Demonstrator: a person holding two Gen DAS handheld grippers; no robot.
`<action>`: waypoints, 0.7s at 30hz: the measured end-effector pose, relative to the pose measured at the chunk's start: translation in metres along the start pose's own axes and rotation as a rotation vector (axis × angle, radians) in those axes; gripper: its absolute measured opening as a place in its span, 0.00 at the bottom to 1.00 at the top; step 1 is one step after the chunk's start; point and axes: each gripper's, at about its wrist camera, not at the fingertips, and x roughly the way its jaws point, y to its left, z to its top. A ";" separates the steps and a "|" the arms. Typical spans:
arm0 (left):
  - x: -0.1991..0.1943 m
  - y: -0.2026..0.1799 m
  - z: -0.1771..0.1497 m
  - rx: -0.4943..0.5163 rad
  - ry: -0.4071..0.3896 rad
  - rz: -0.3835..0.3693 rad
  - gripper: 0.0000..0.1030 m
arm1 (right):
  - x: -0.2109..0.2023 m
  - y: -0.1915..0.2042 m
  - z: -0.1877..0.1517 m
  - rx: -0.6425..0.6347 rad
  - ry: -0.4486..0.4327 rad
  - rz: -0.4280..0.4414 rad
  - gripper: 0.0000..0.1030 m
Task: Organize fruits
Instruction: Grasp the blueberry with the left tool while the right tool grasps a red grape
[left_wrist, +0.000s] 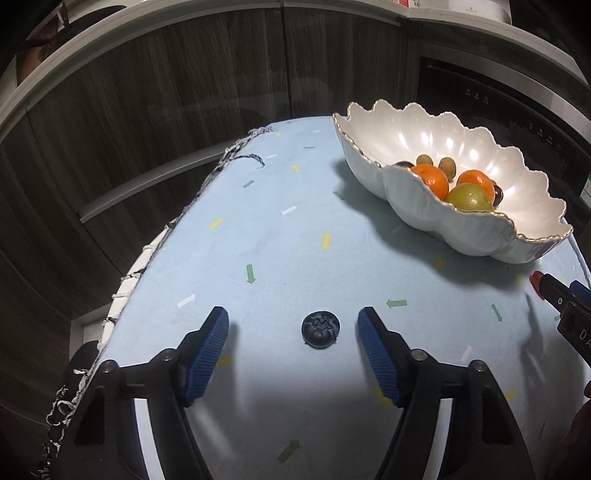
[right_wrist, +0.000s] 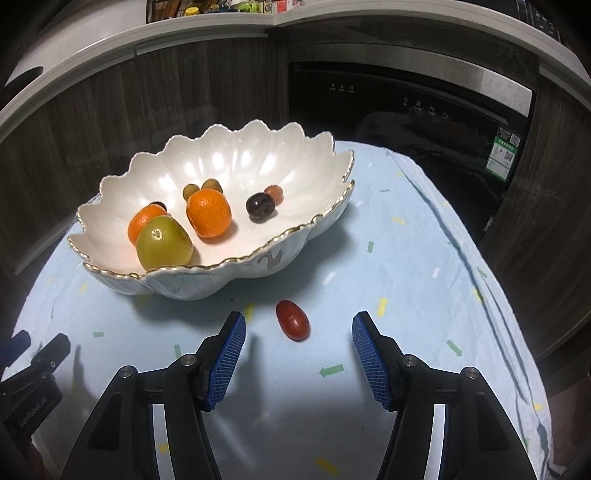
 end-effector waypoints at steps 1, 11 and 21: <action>0.002 -0.001 0.000 0.000 0.008 -0.003 0.63 | 0.003 0.000 0.000 0.000 0.008 0.002 0.60; 0.008 -0.004 -0.001 -0.009 0.014 -0.034 0.54 | 0.012 0.000 0.000 0.008 0.026 0.018 0.59; 0.005 -0.009 -0.005 0.013 -0.007 -0.070 0.37 | 0.022 -0.003 0.003 0.034 0.050 0.034 0.39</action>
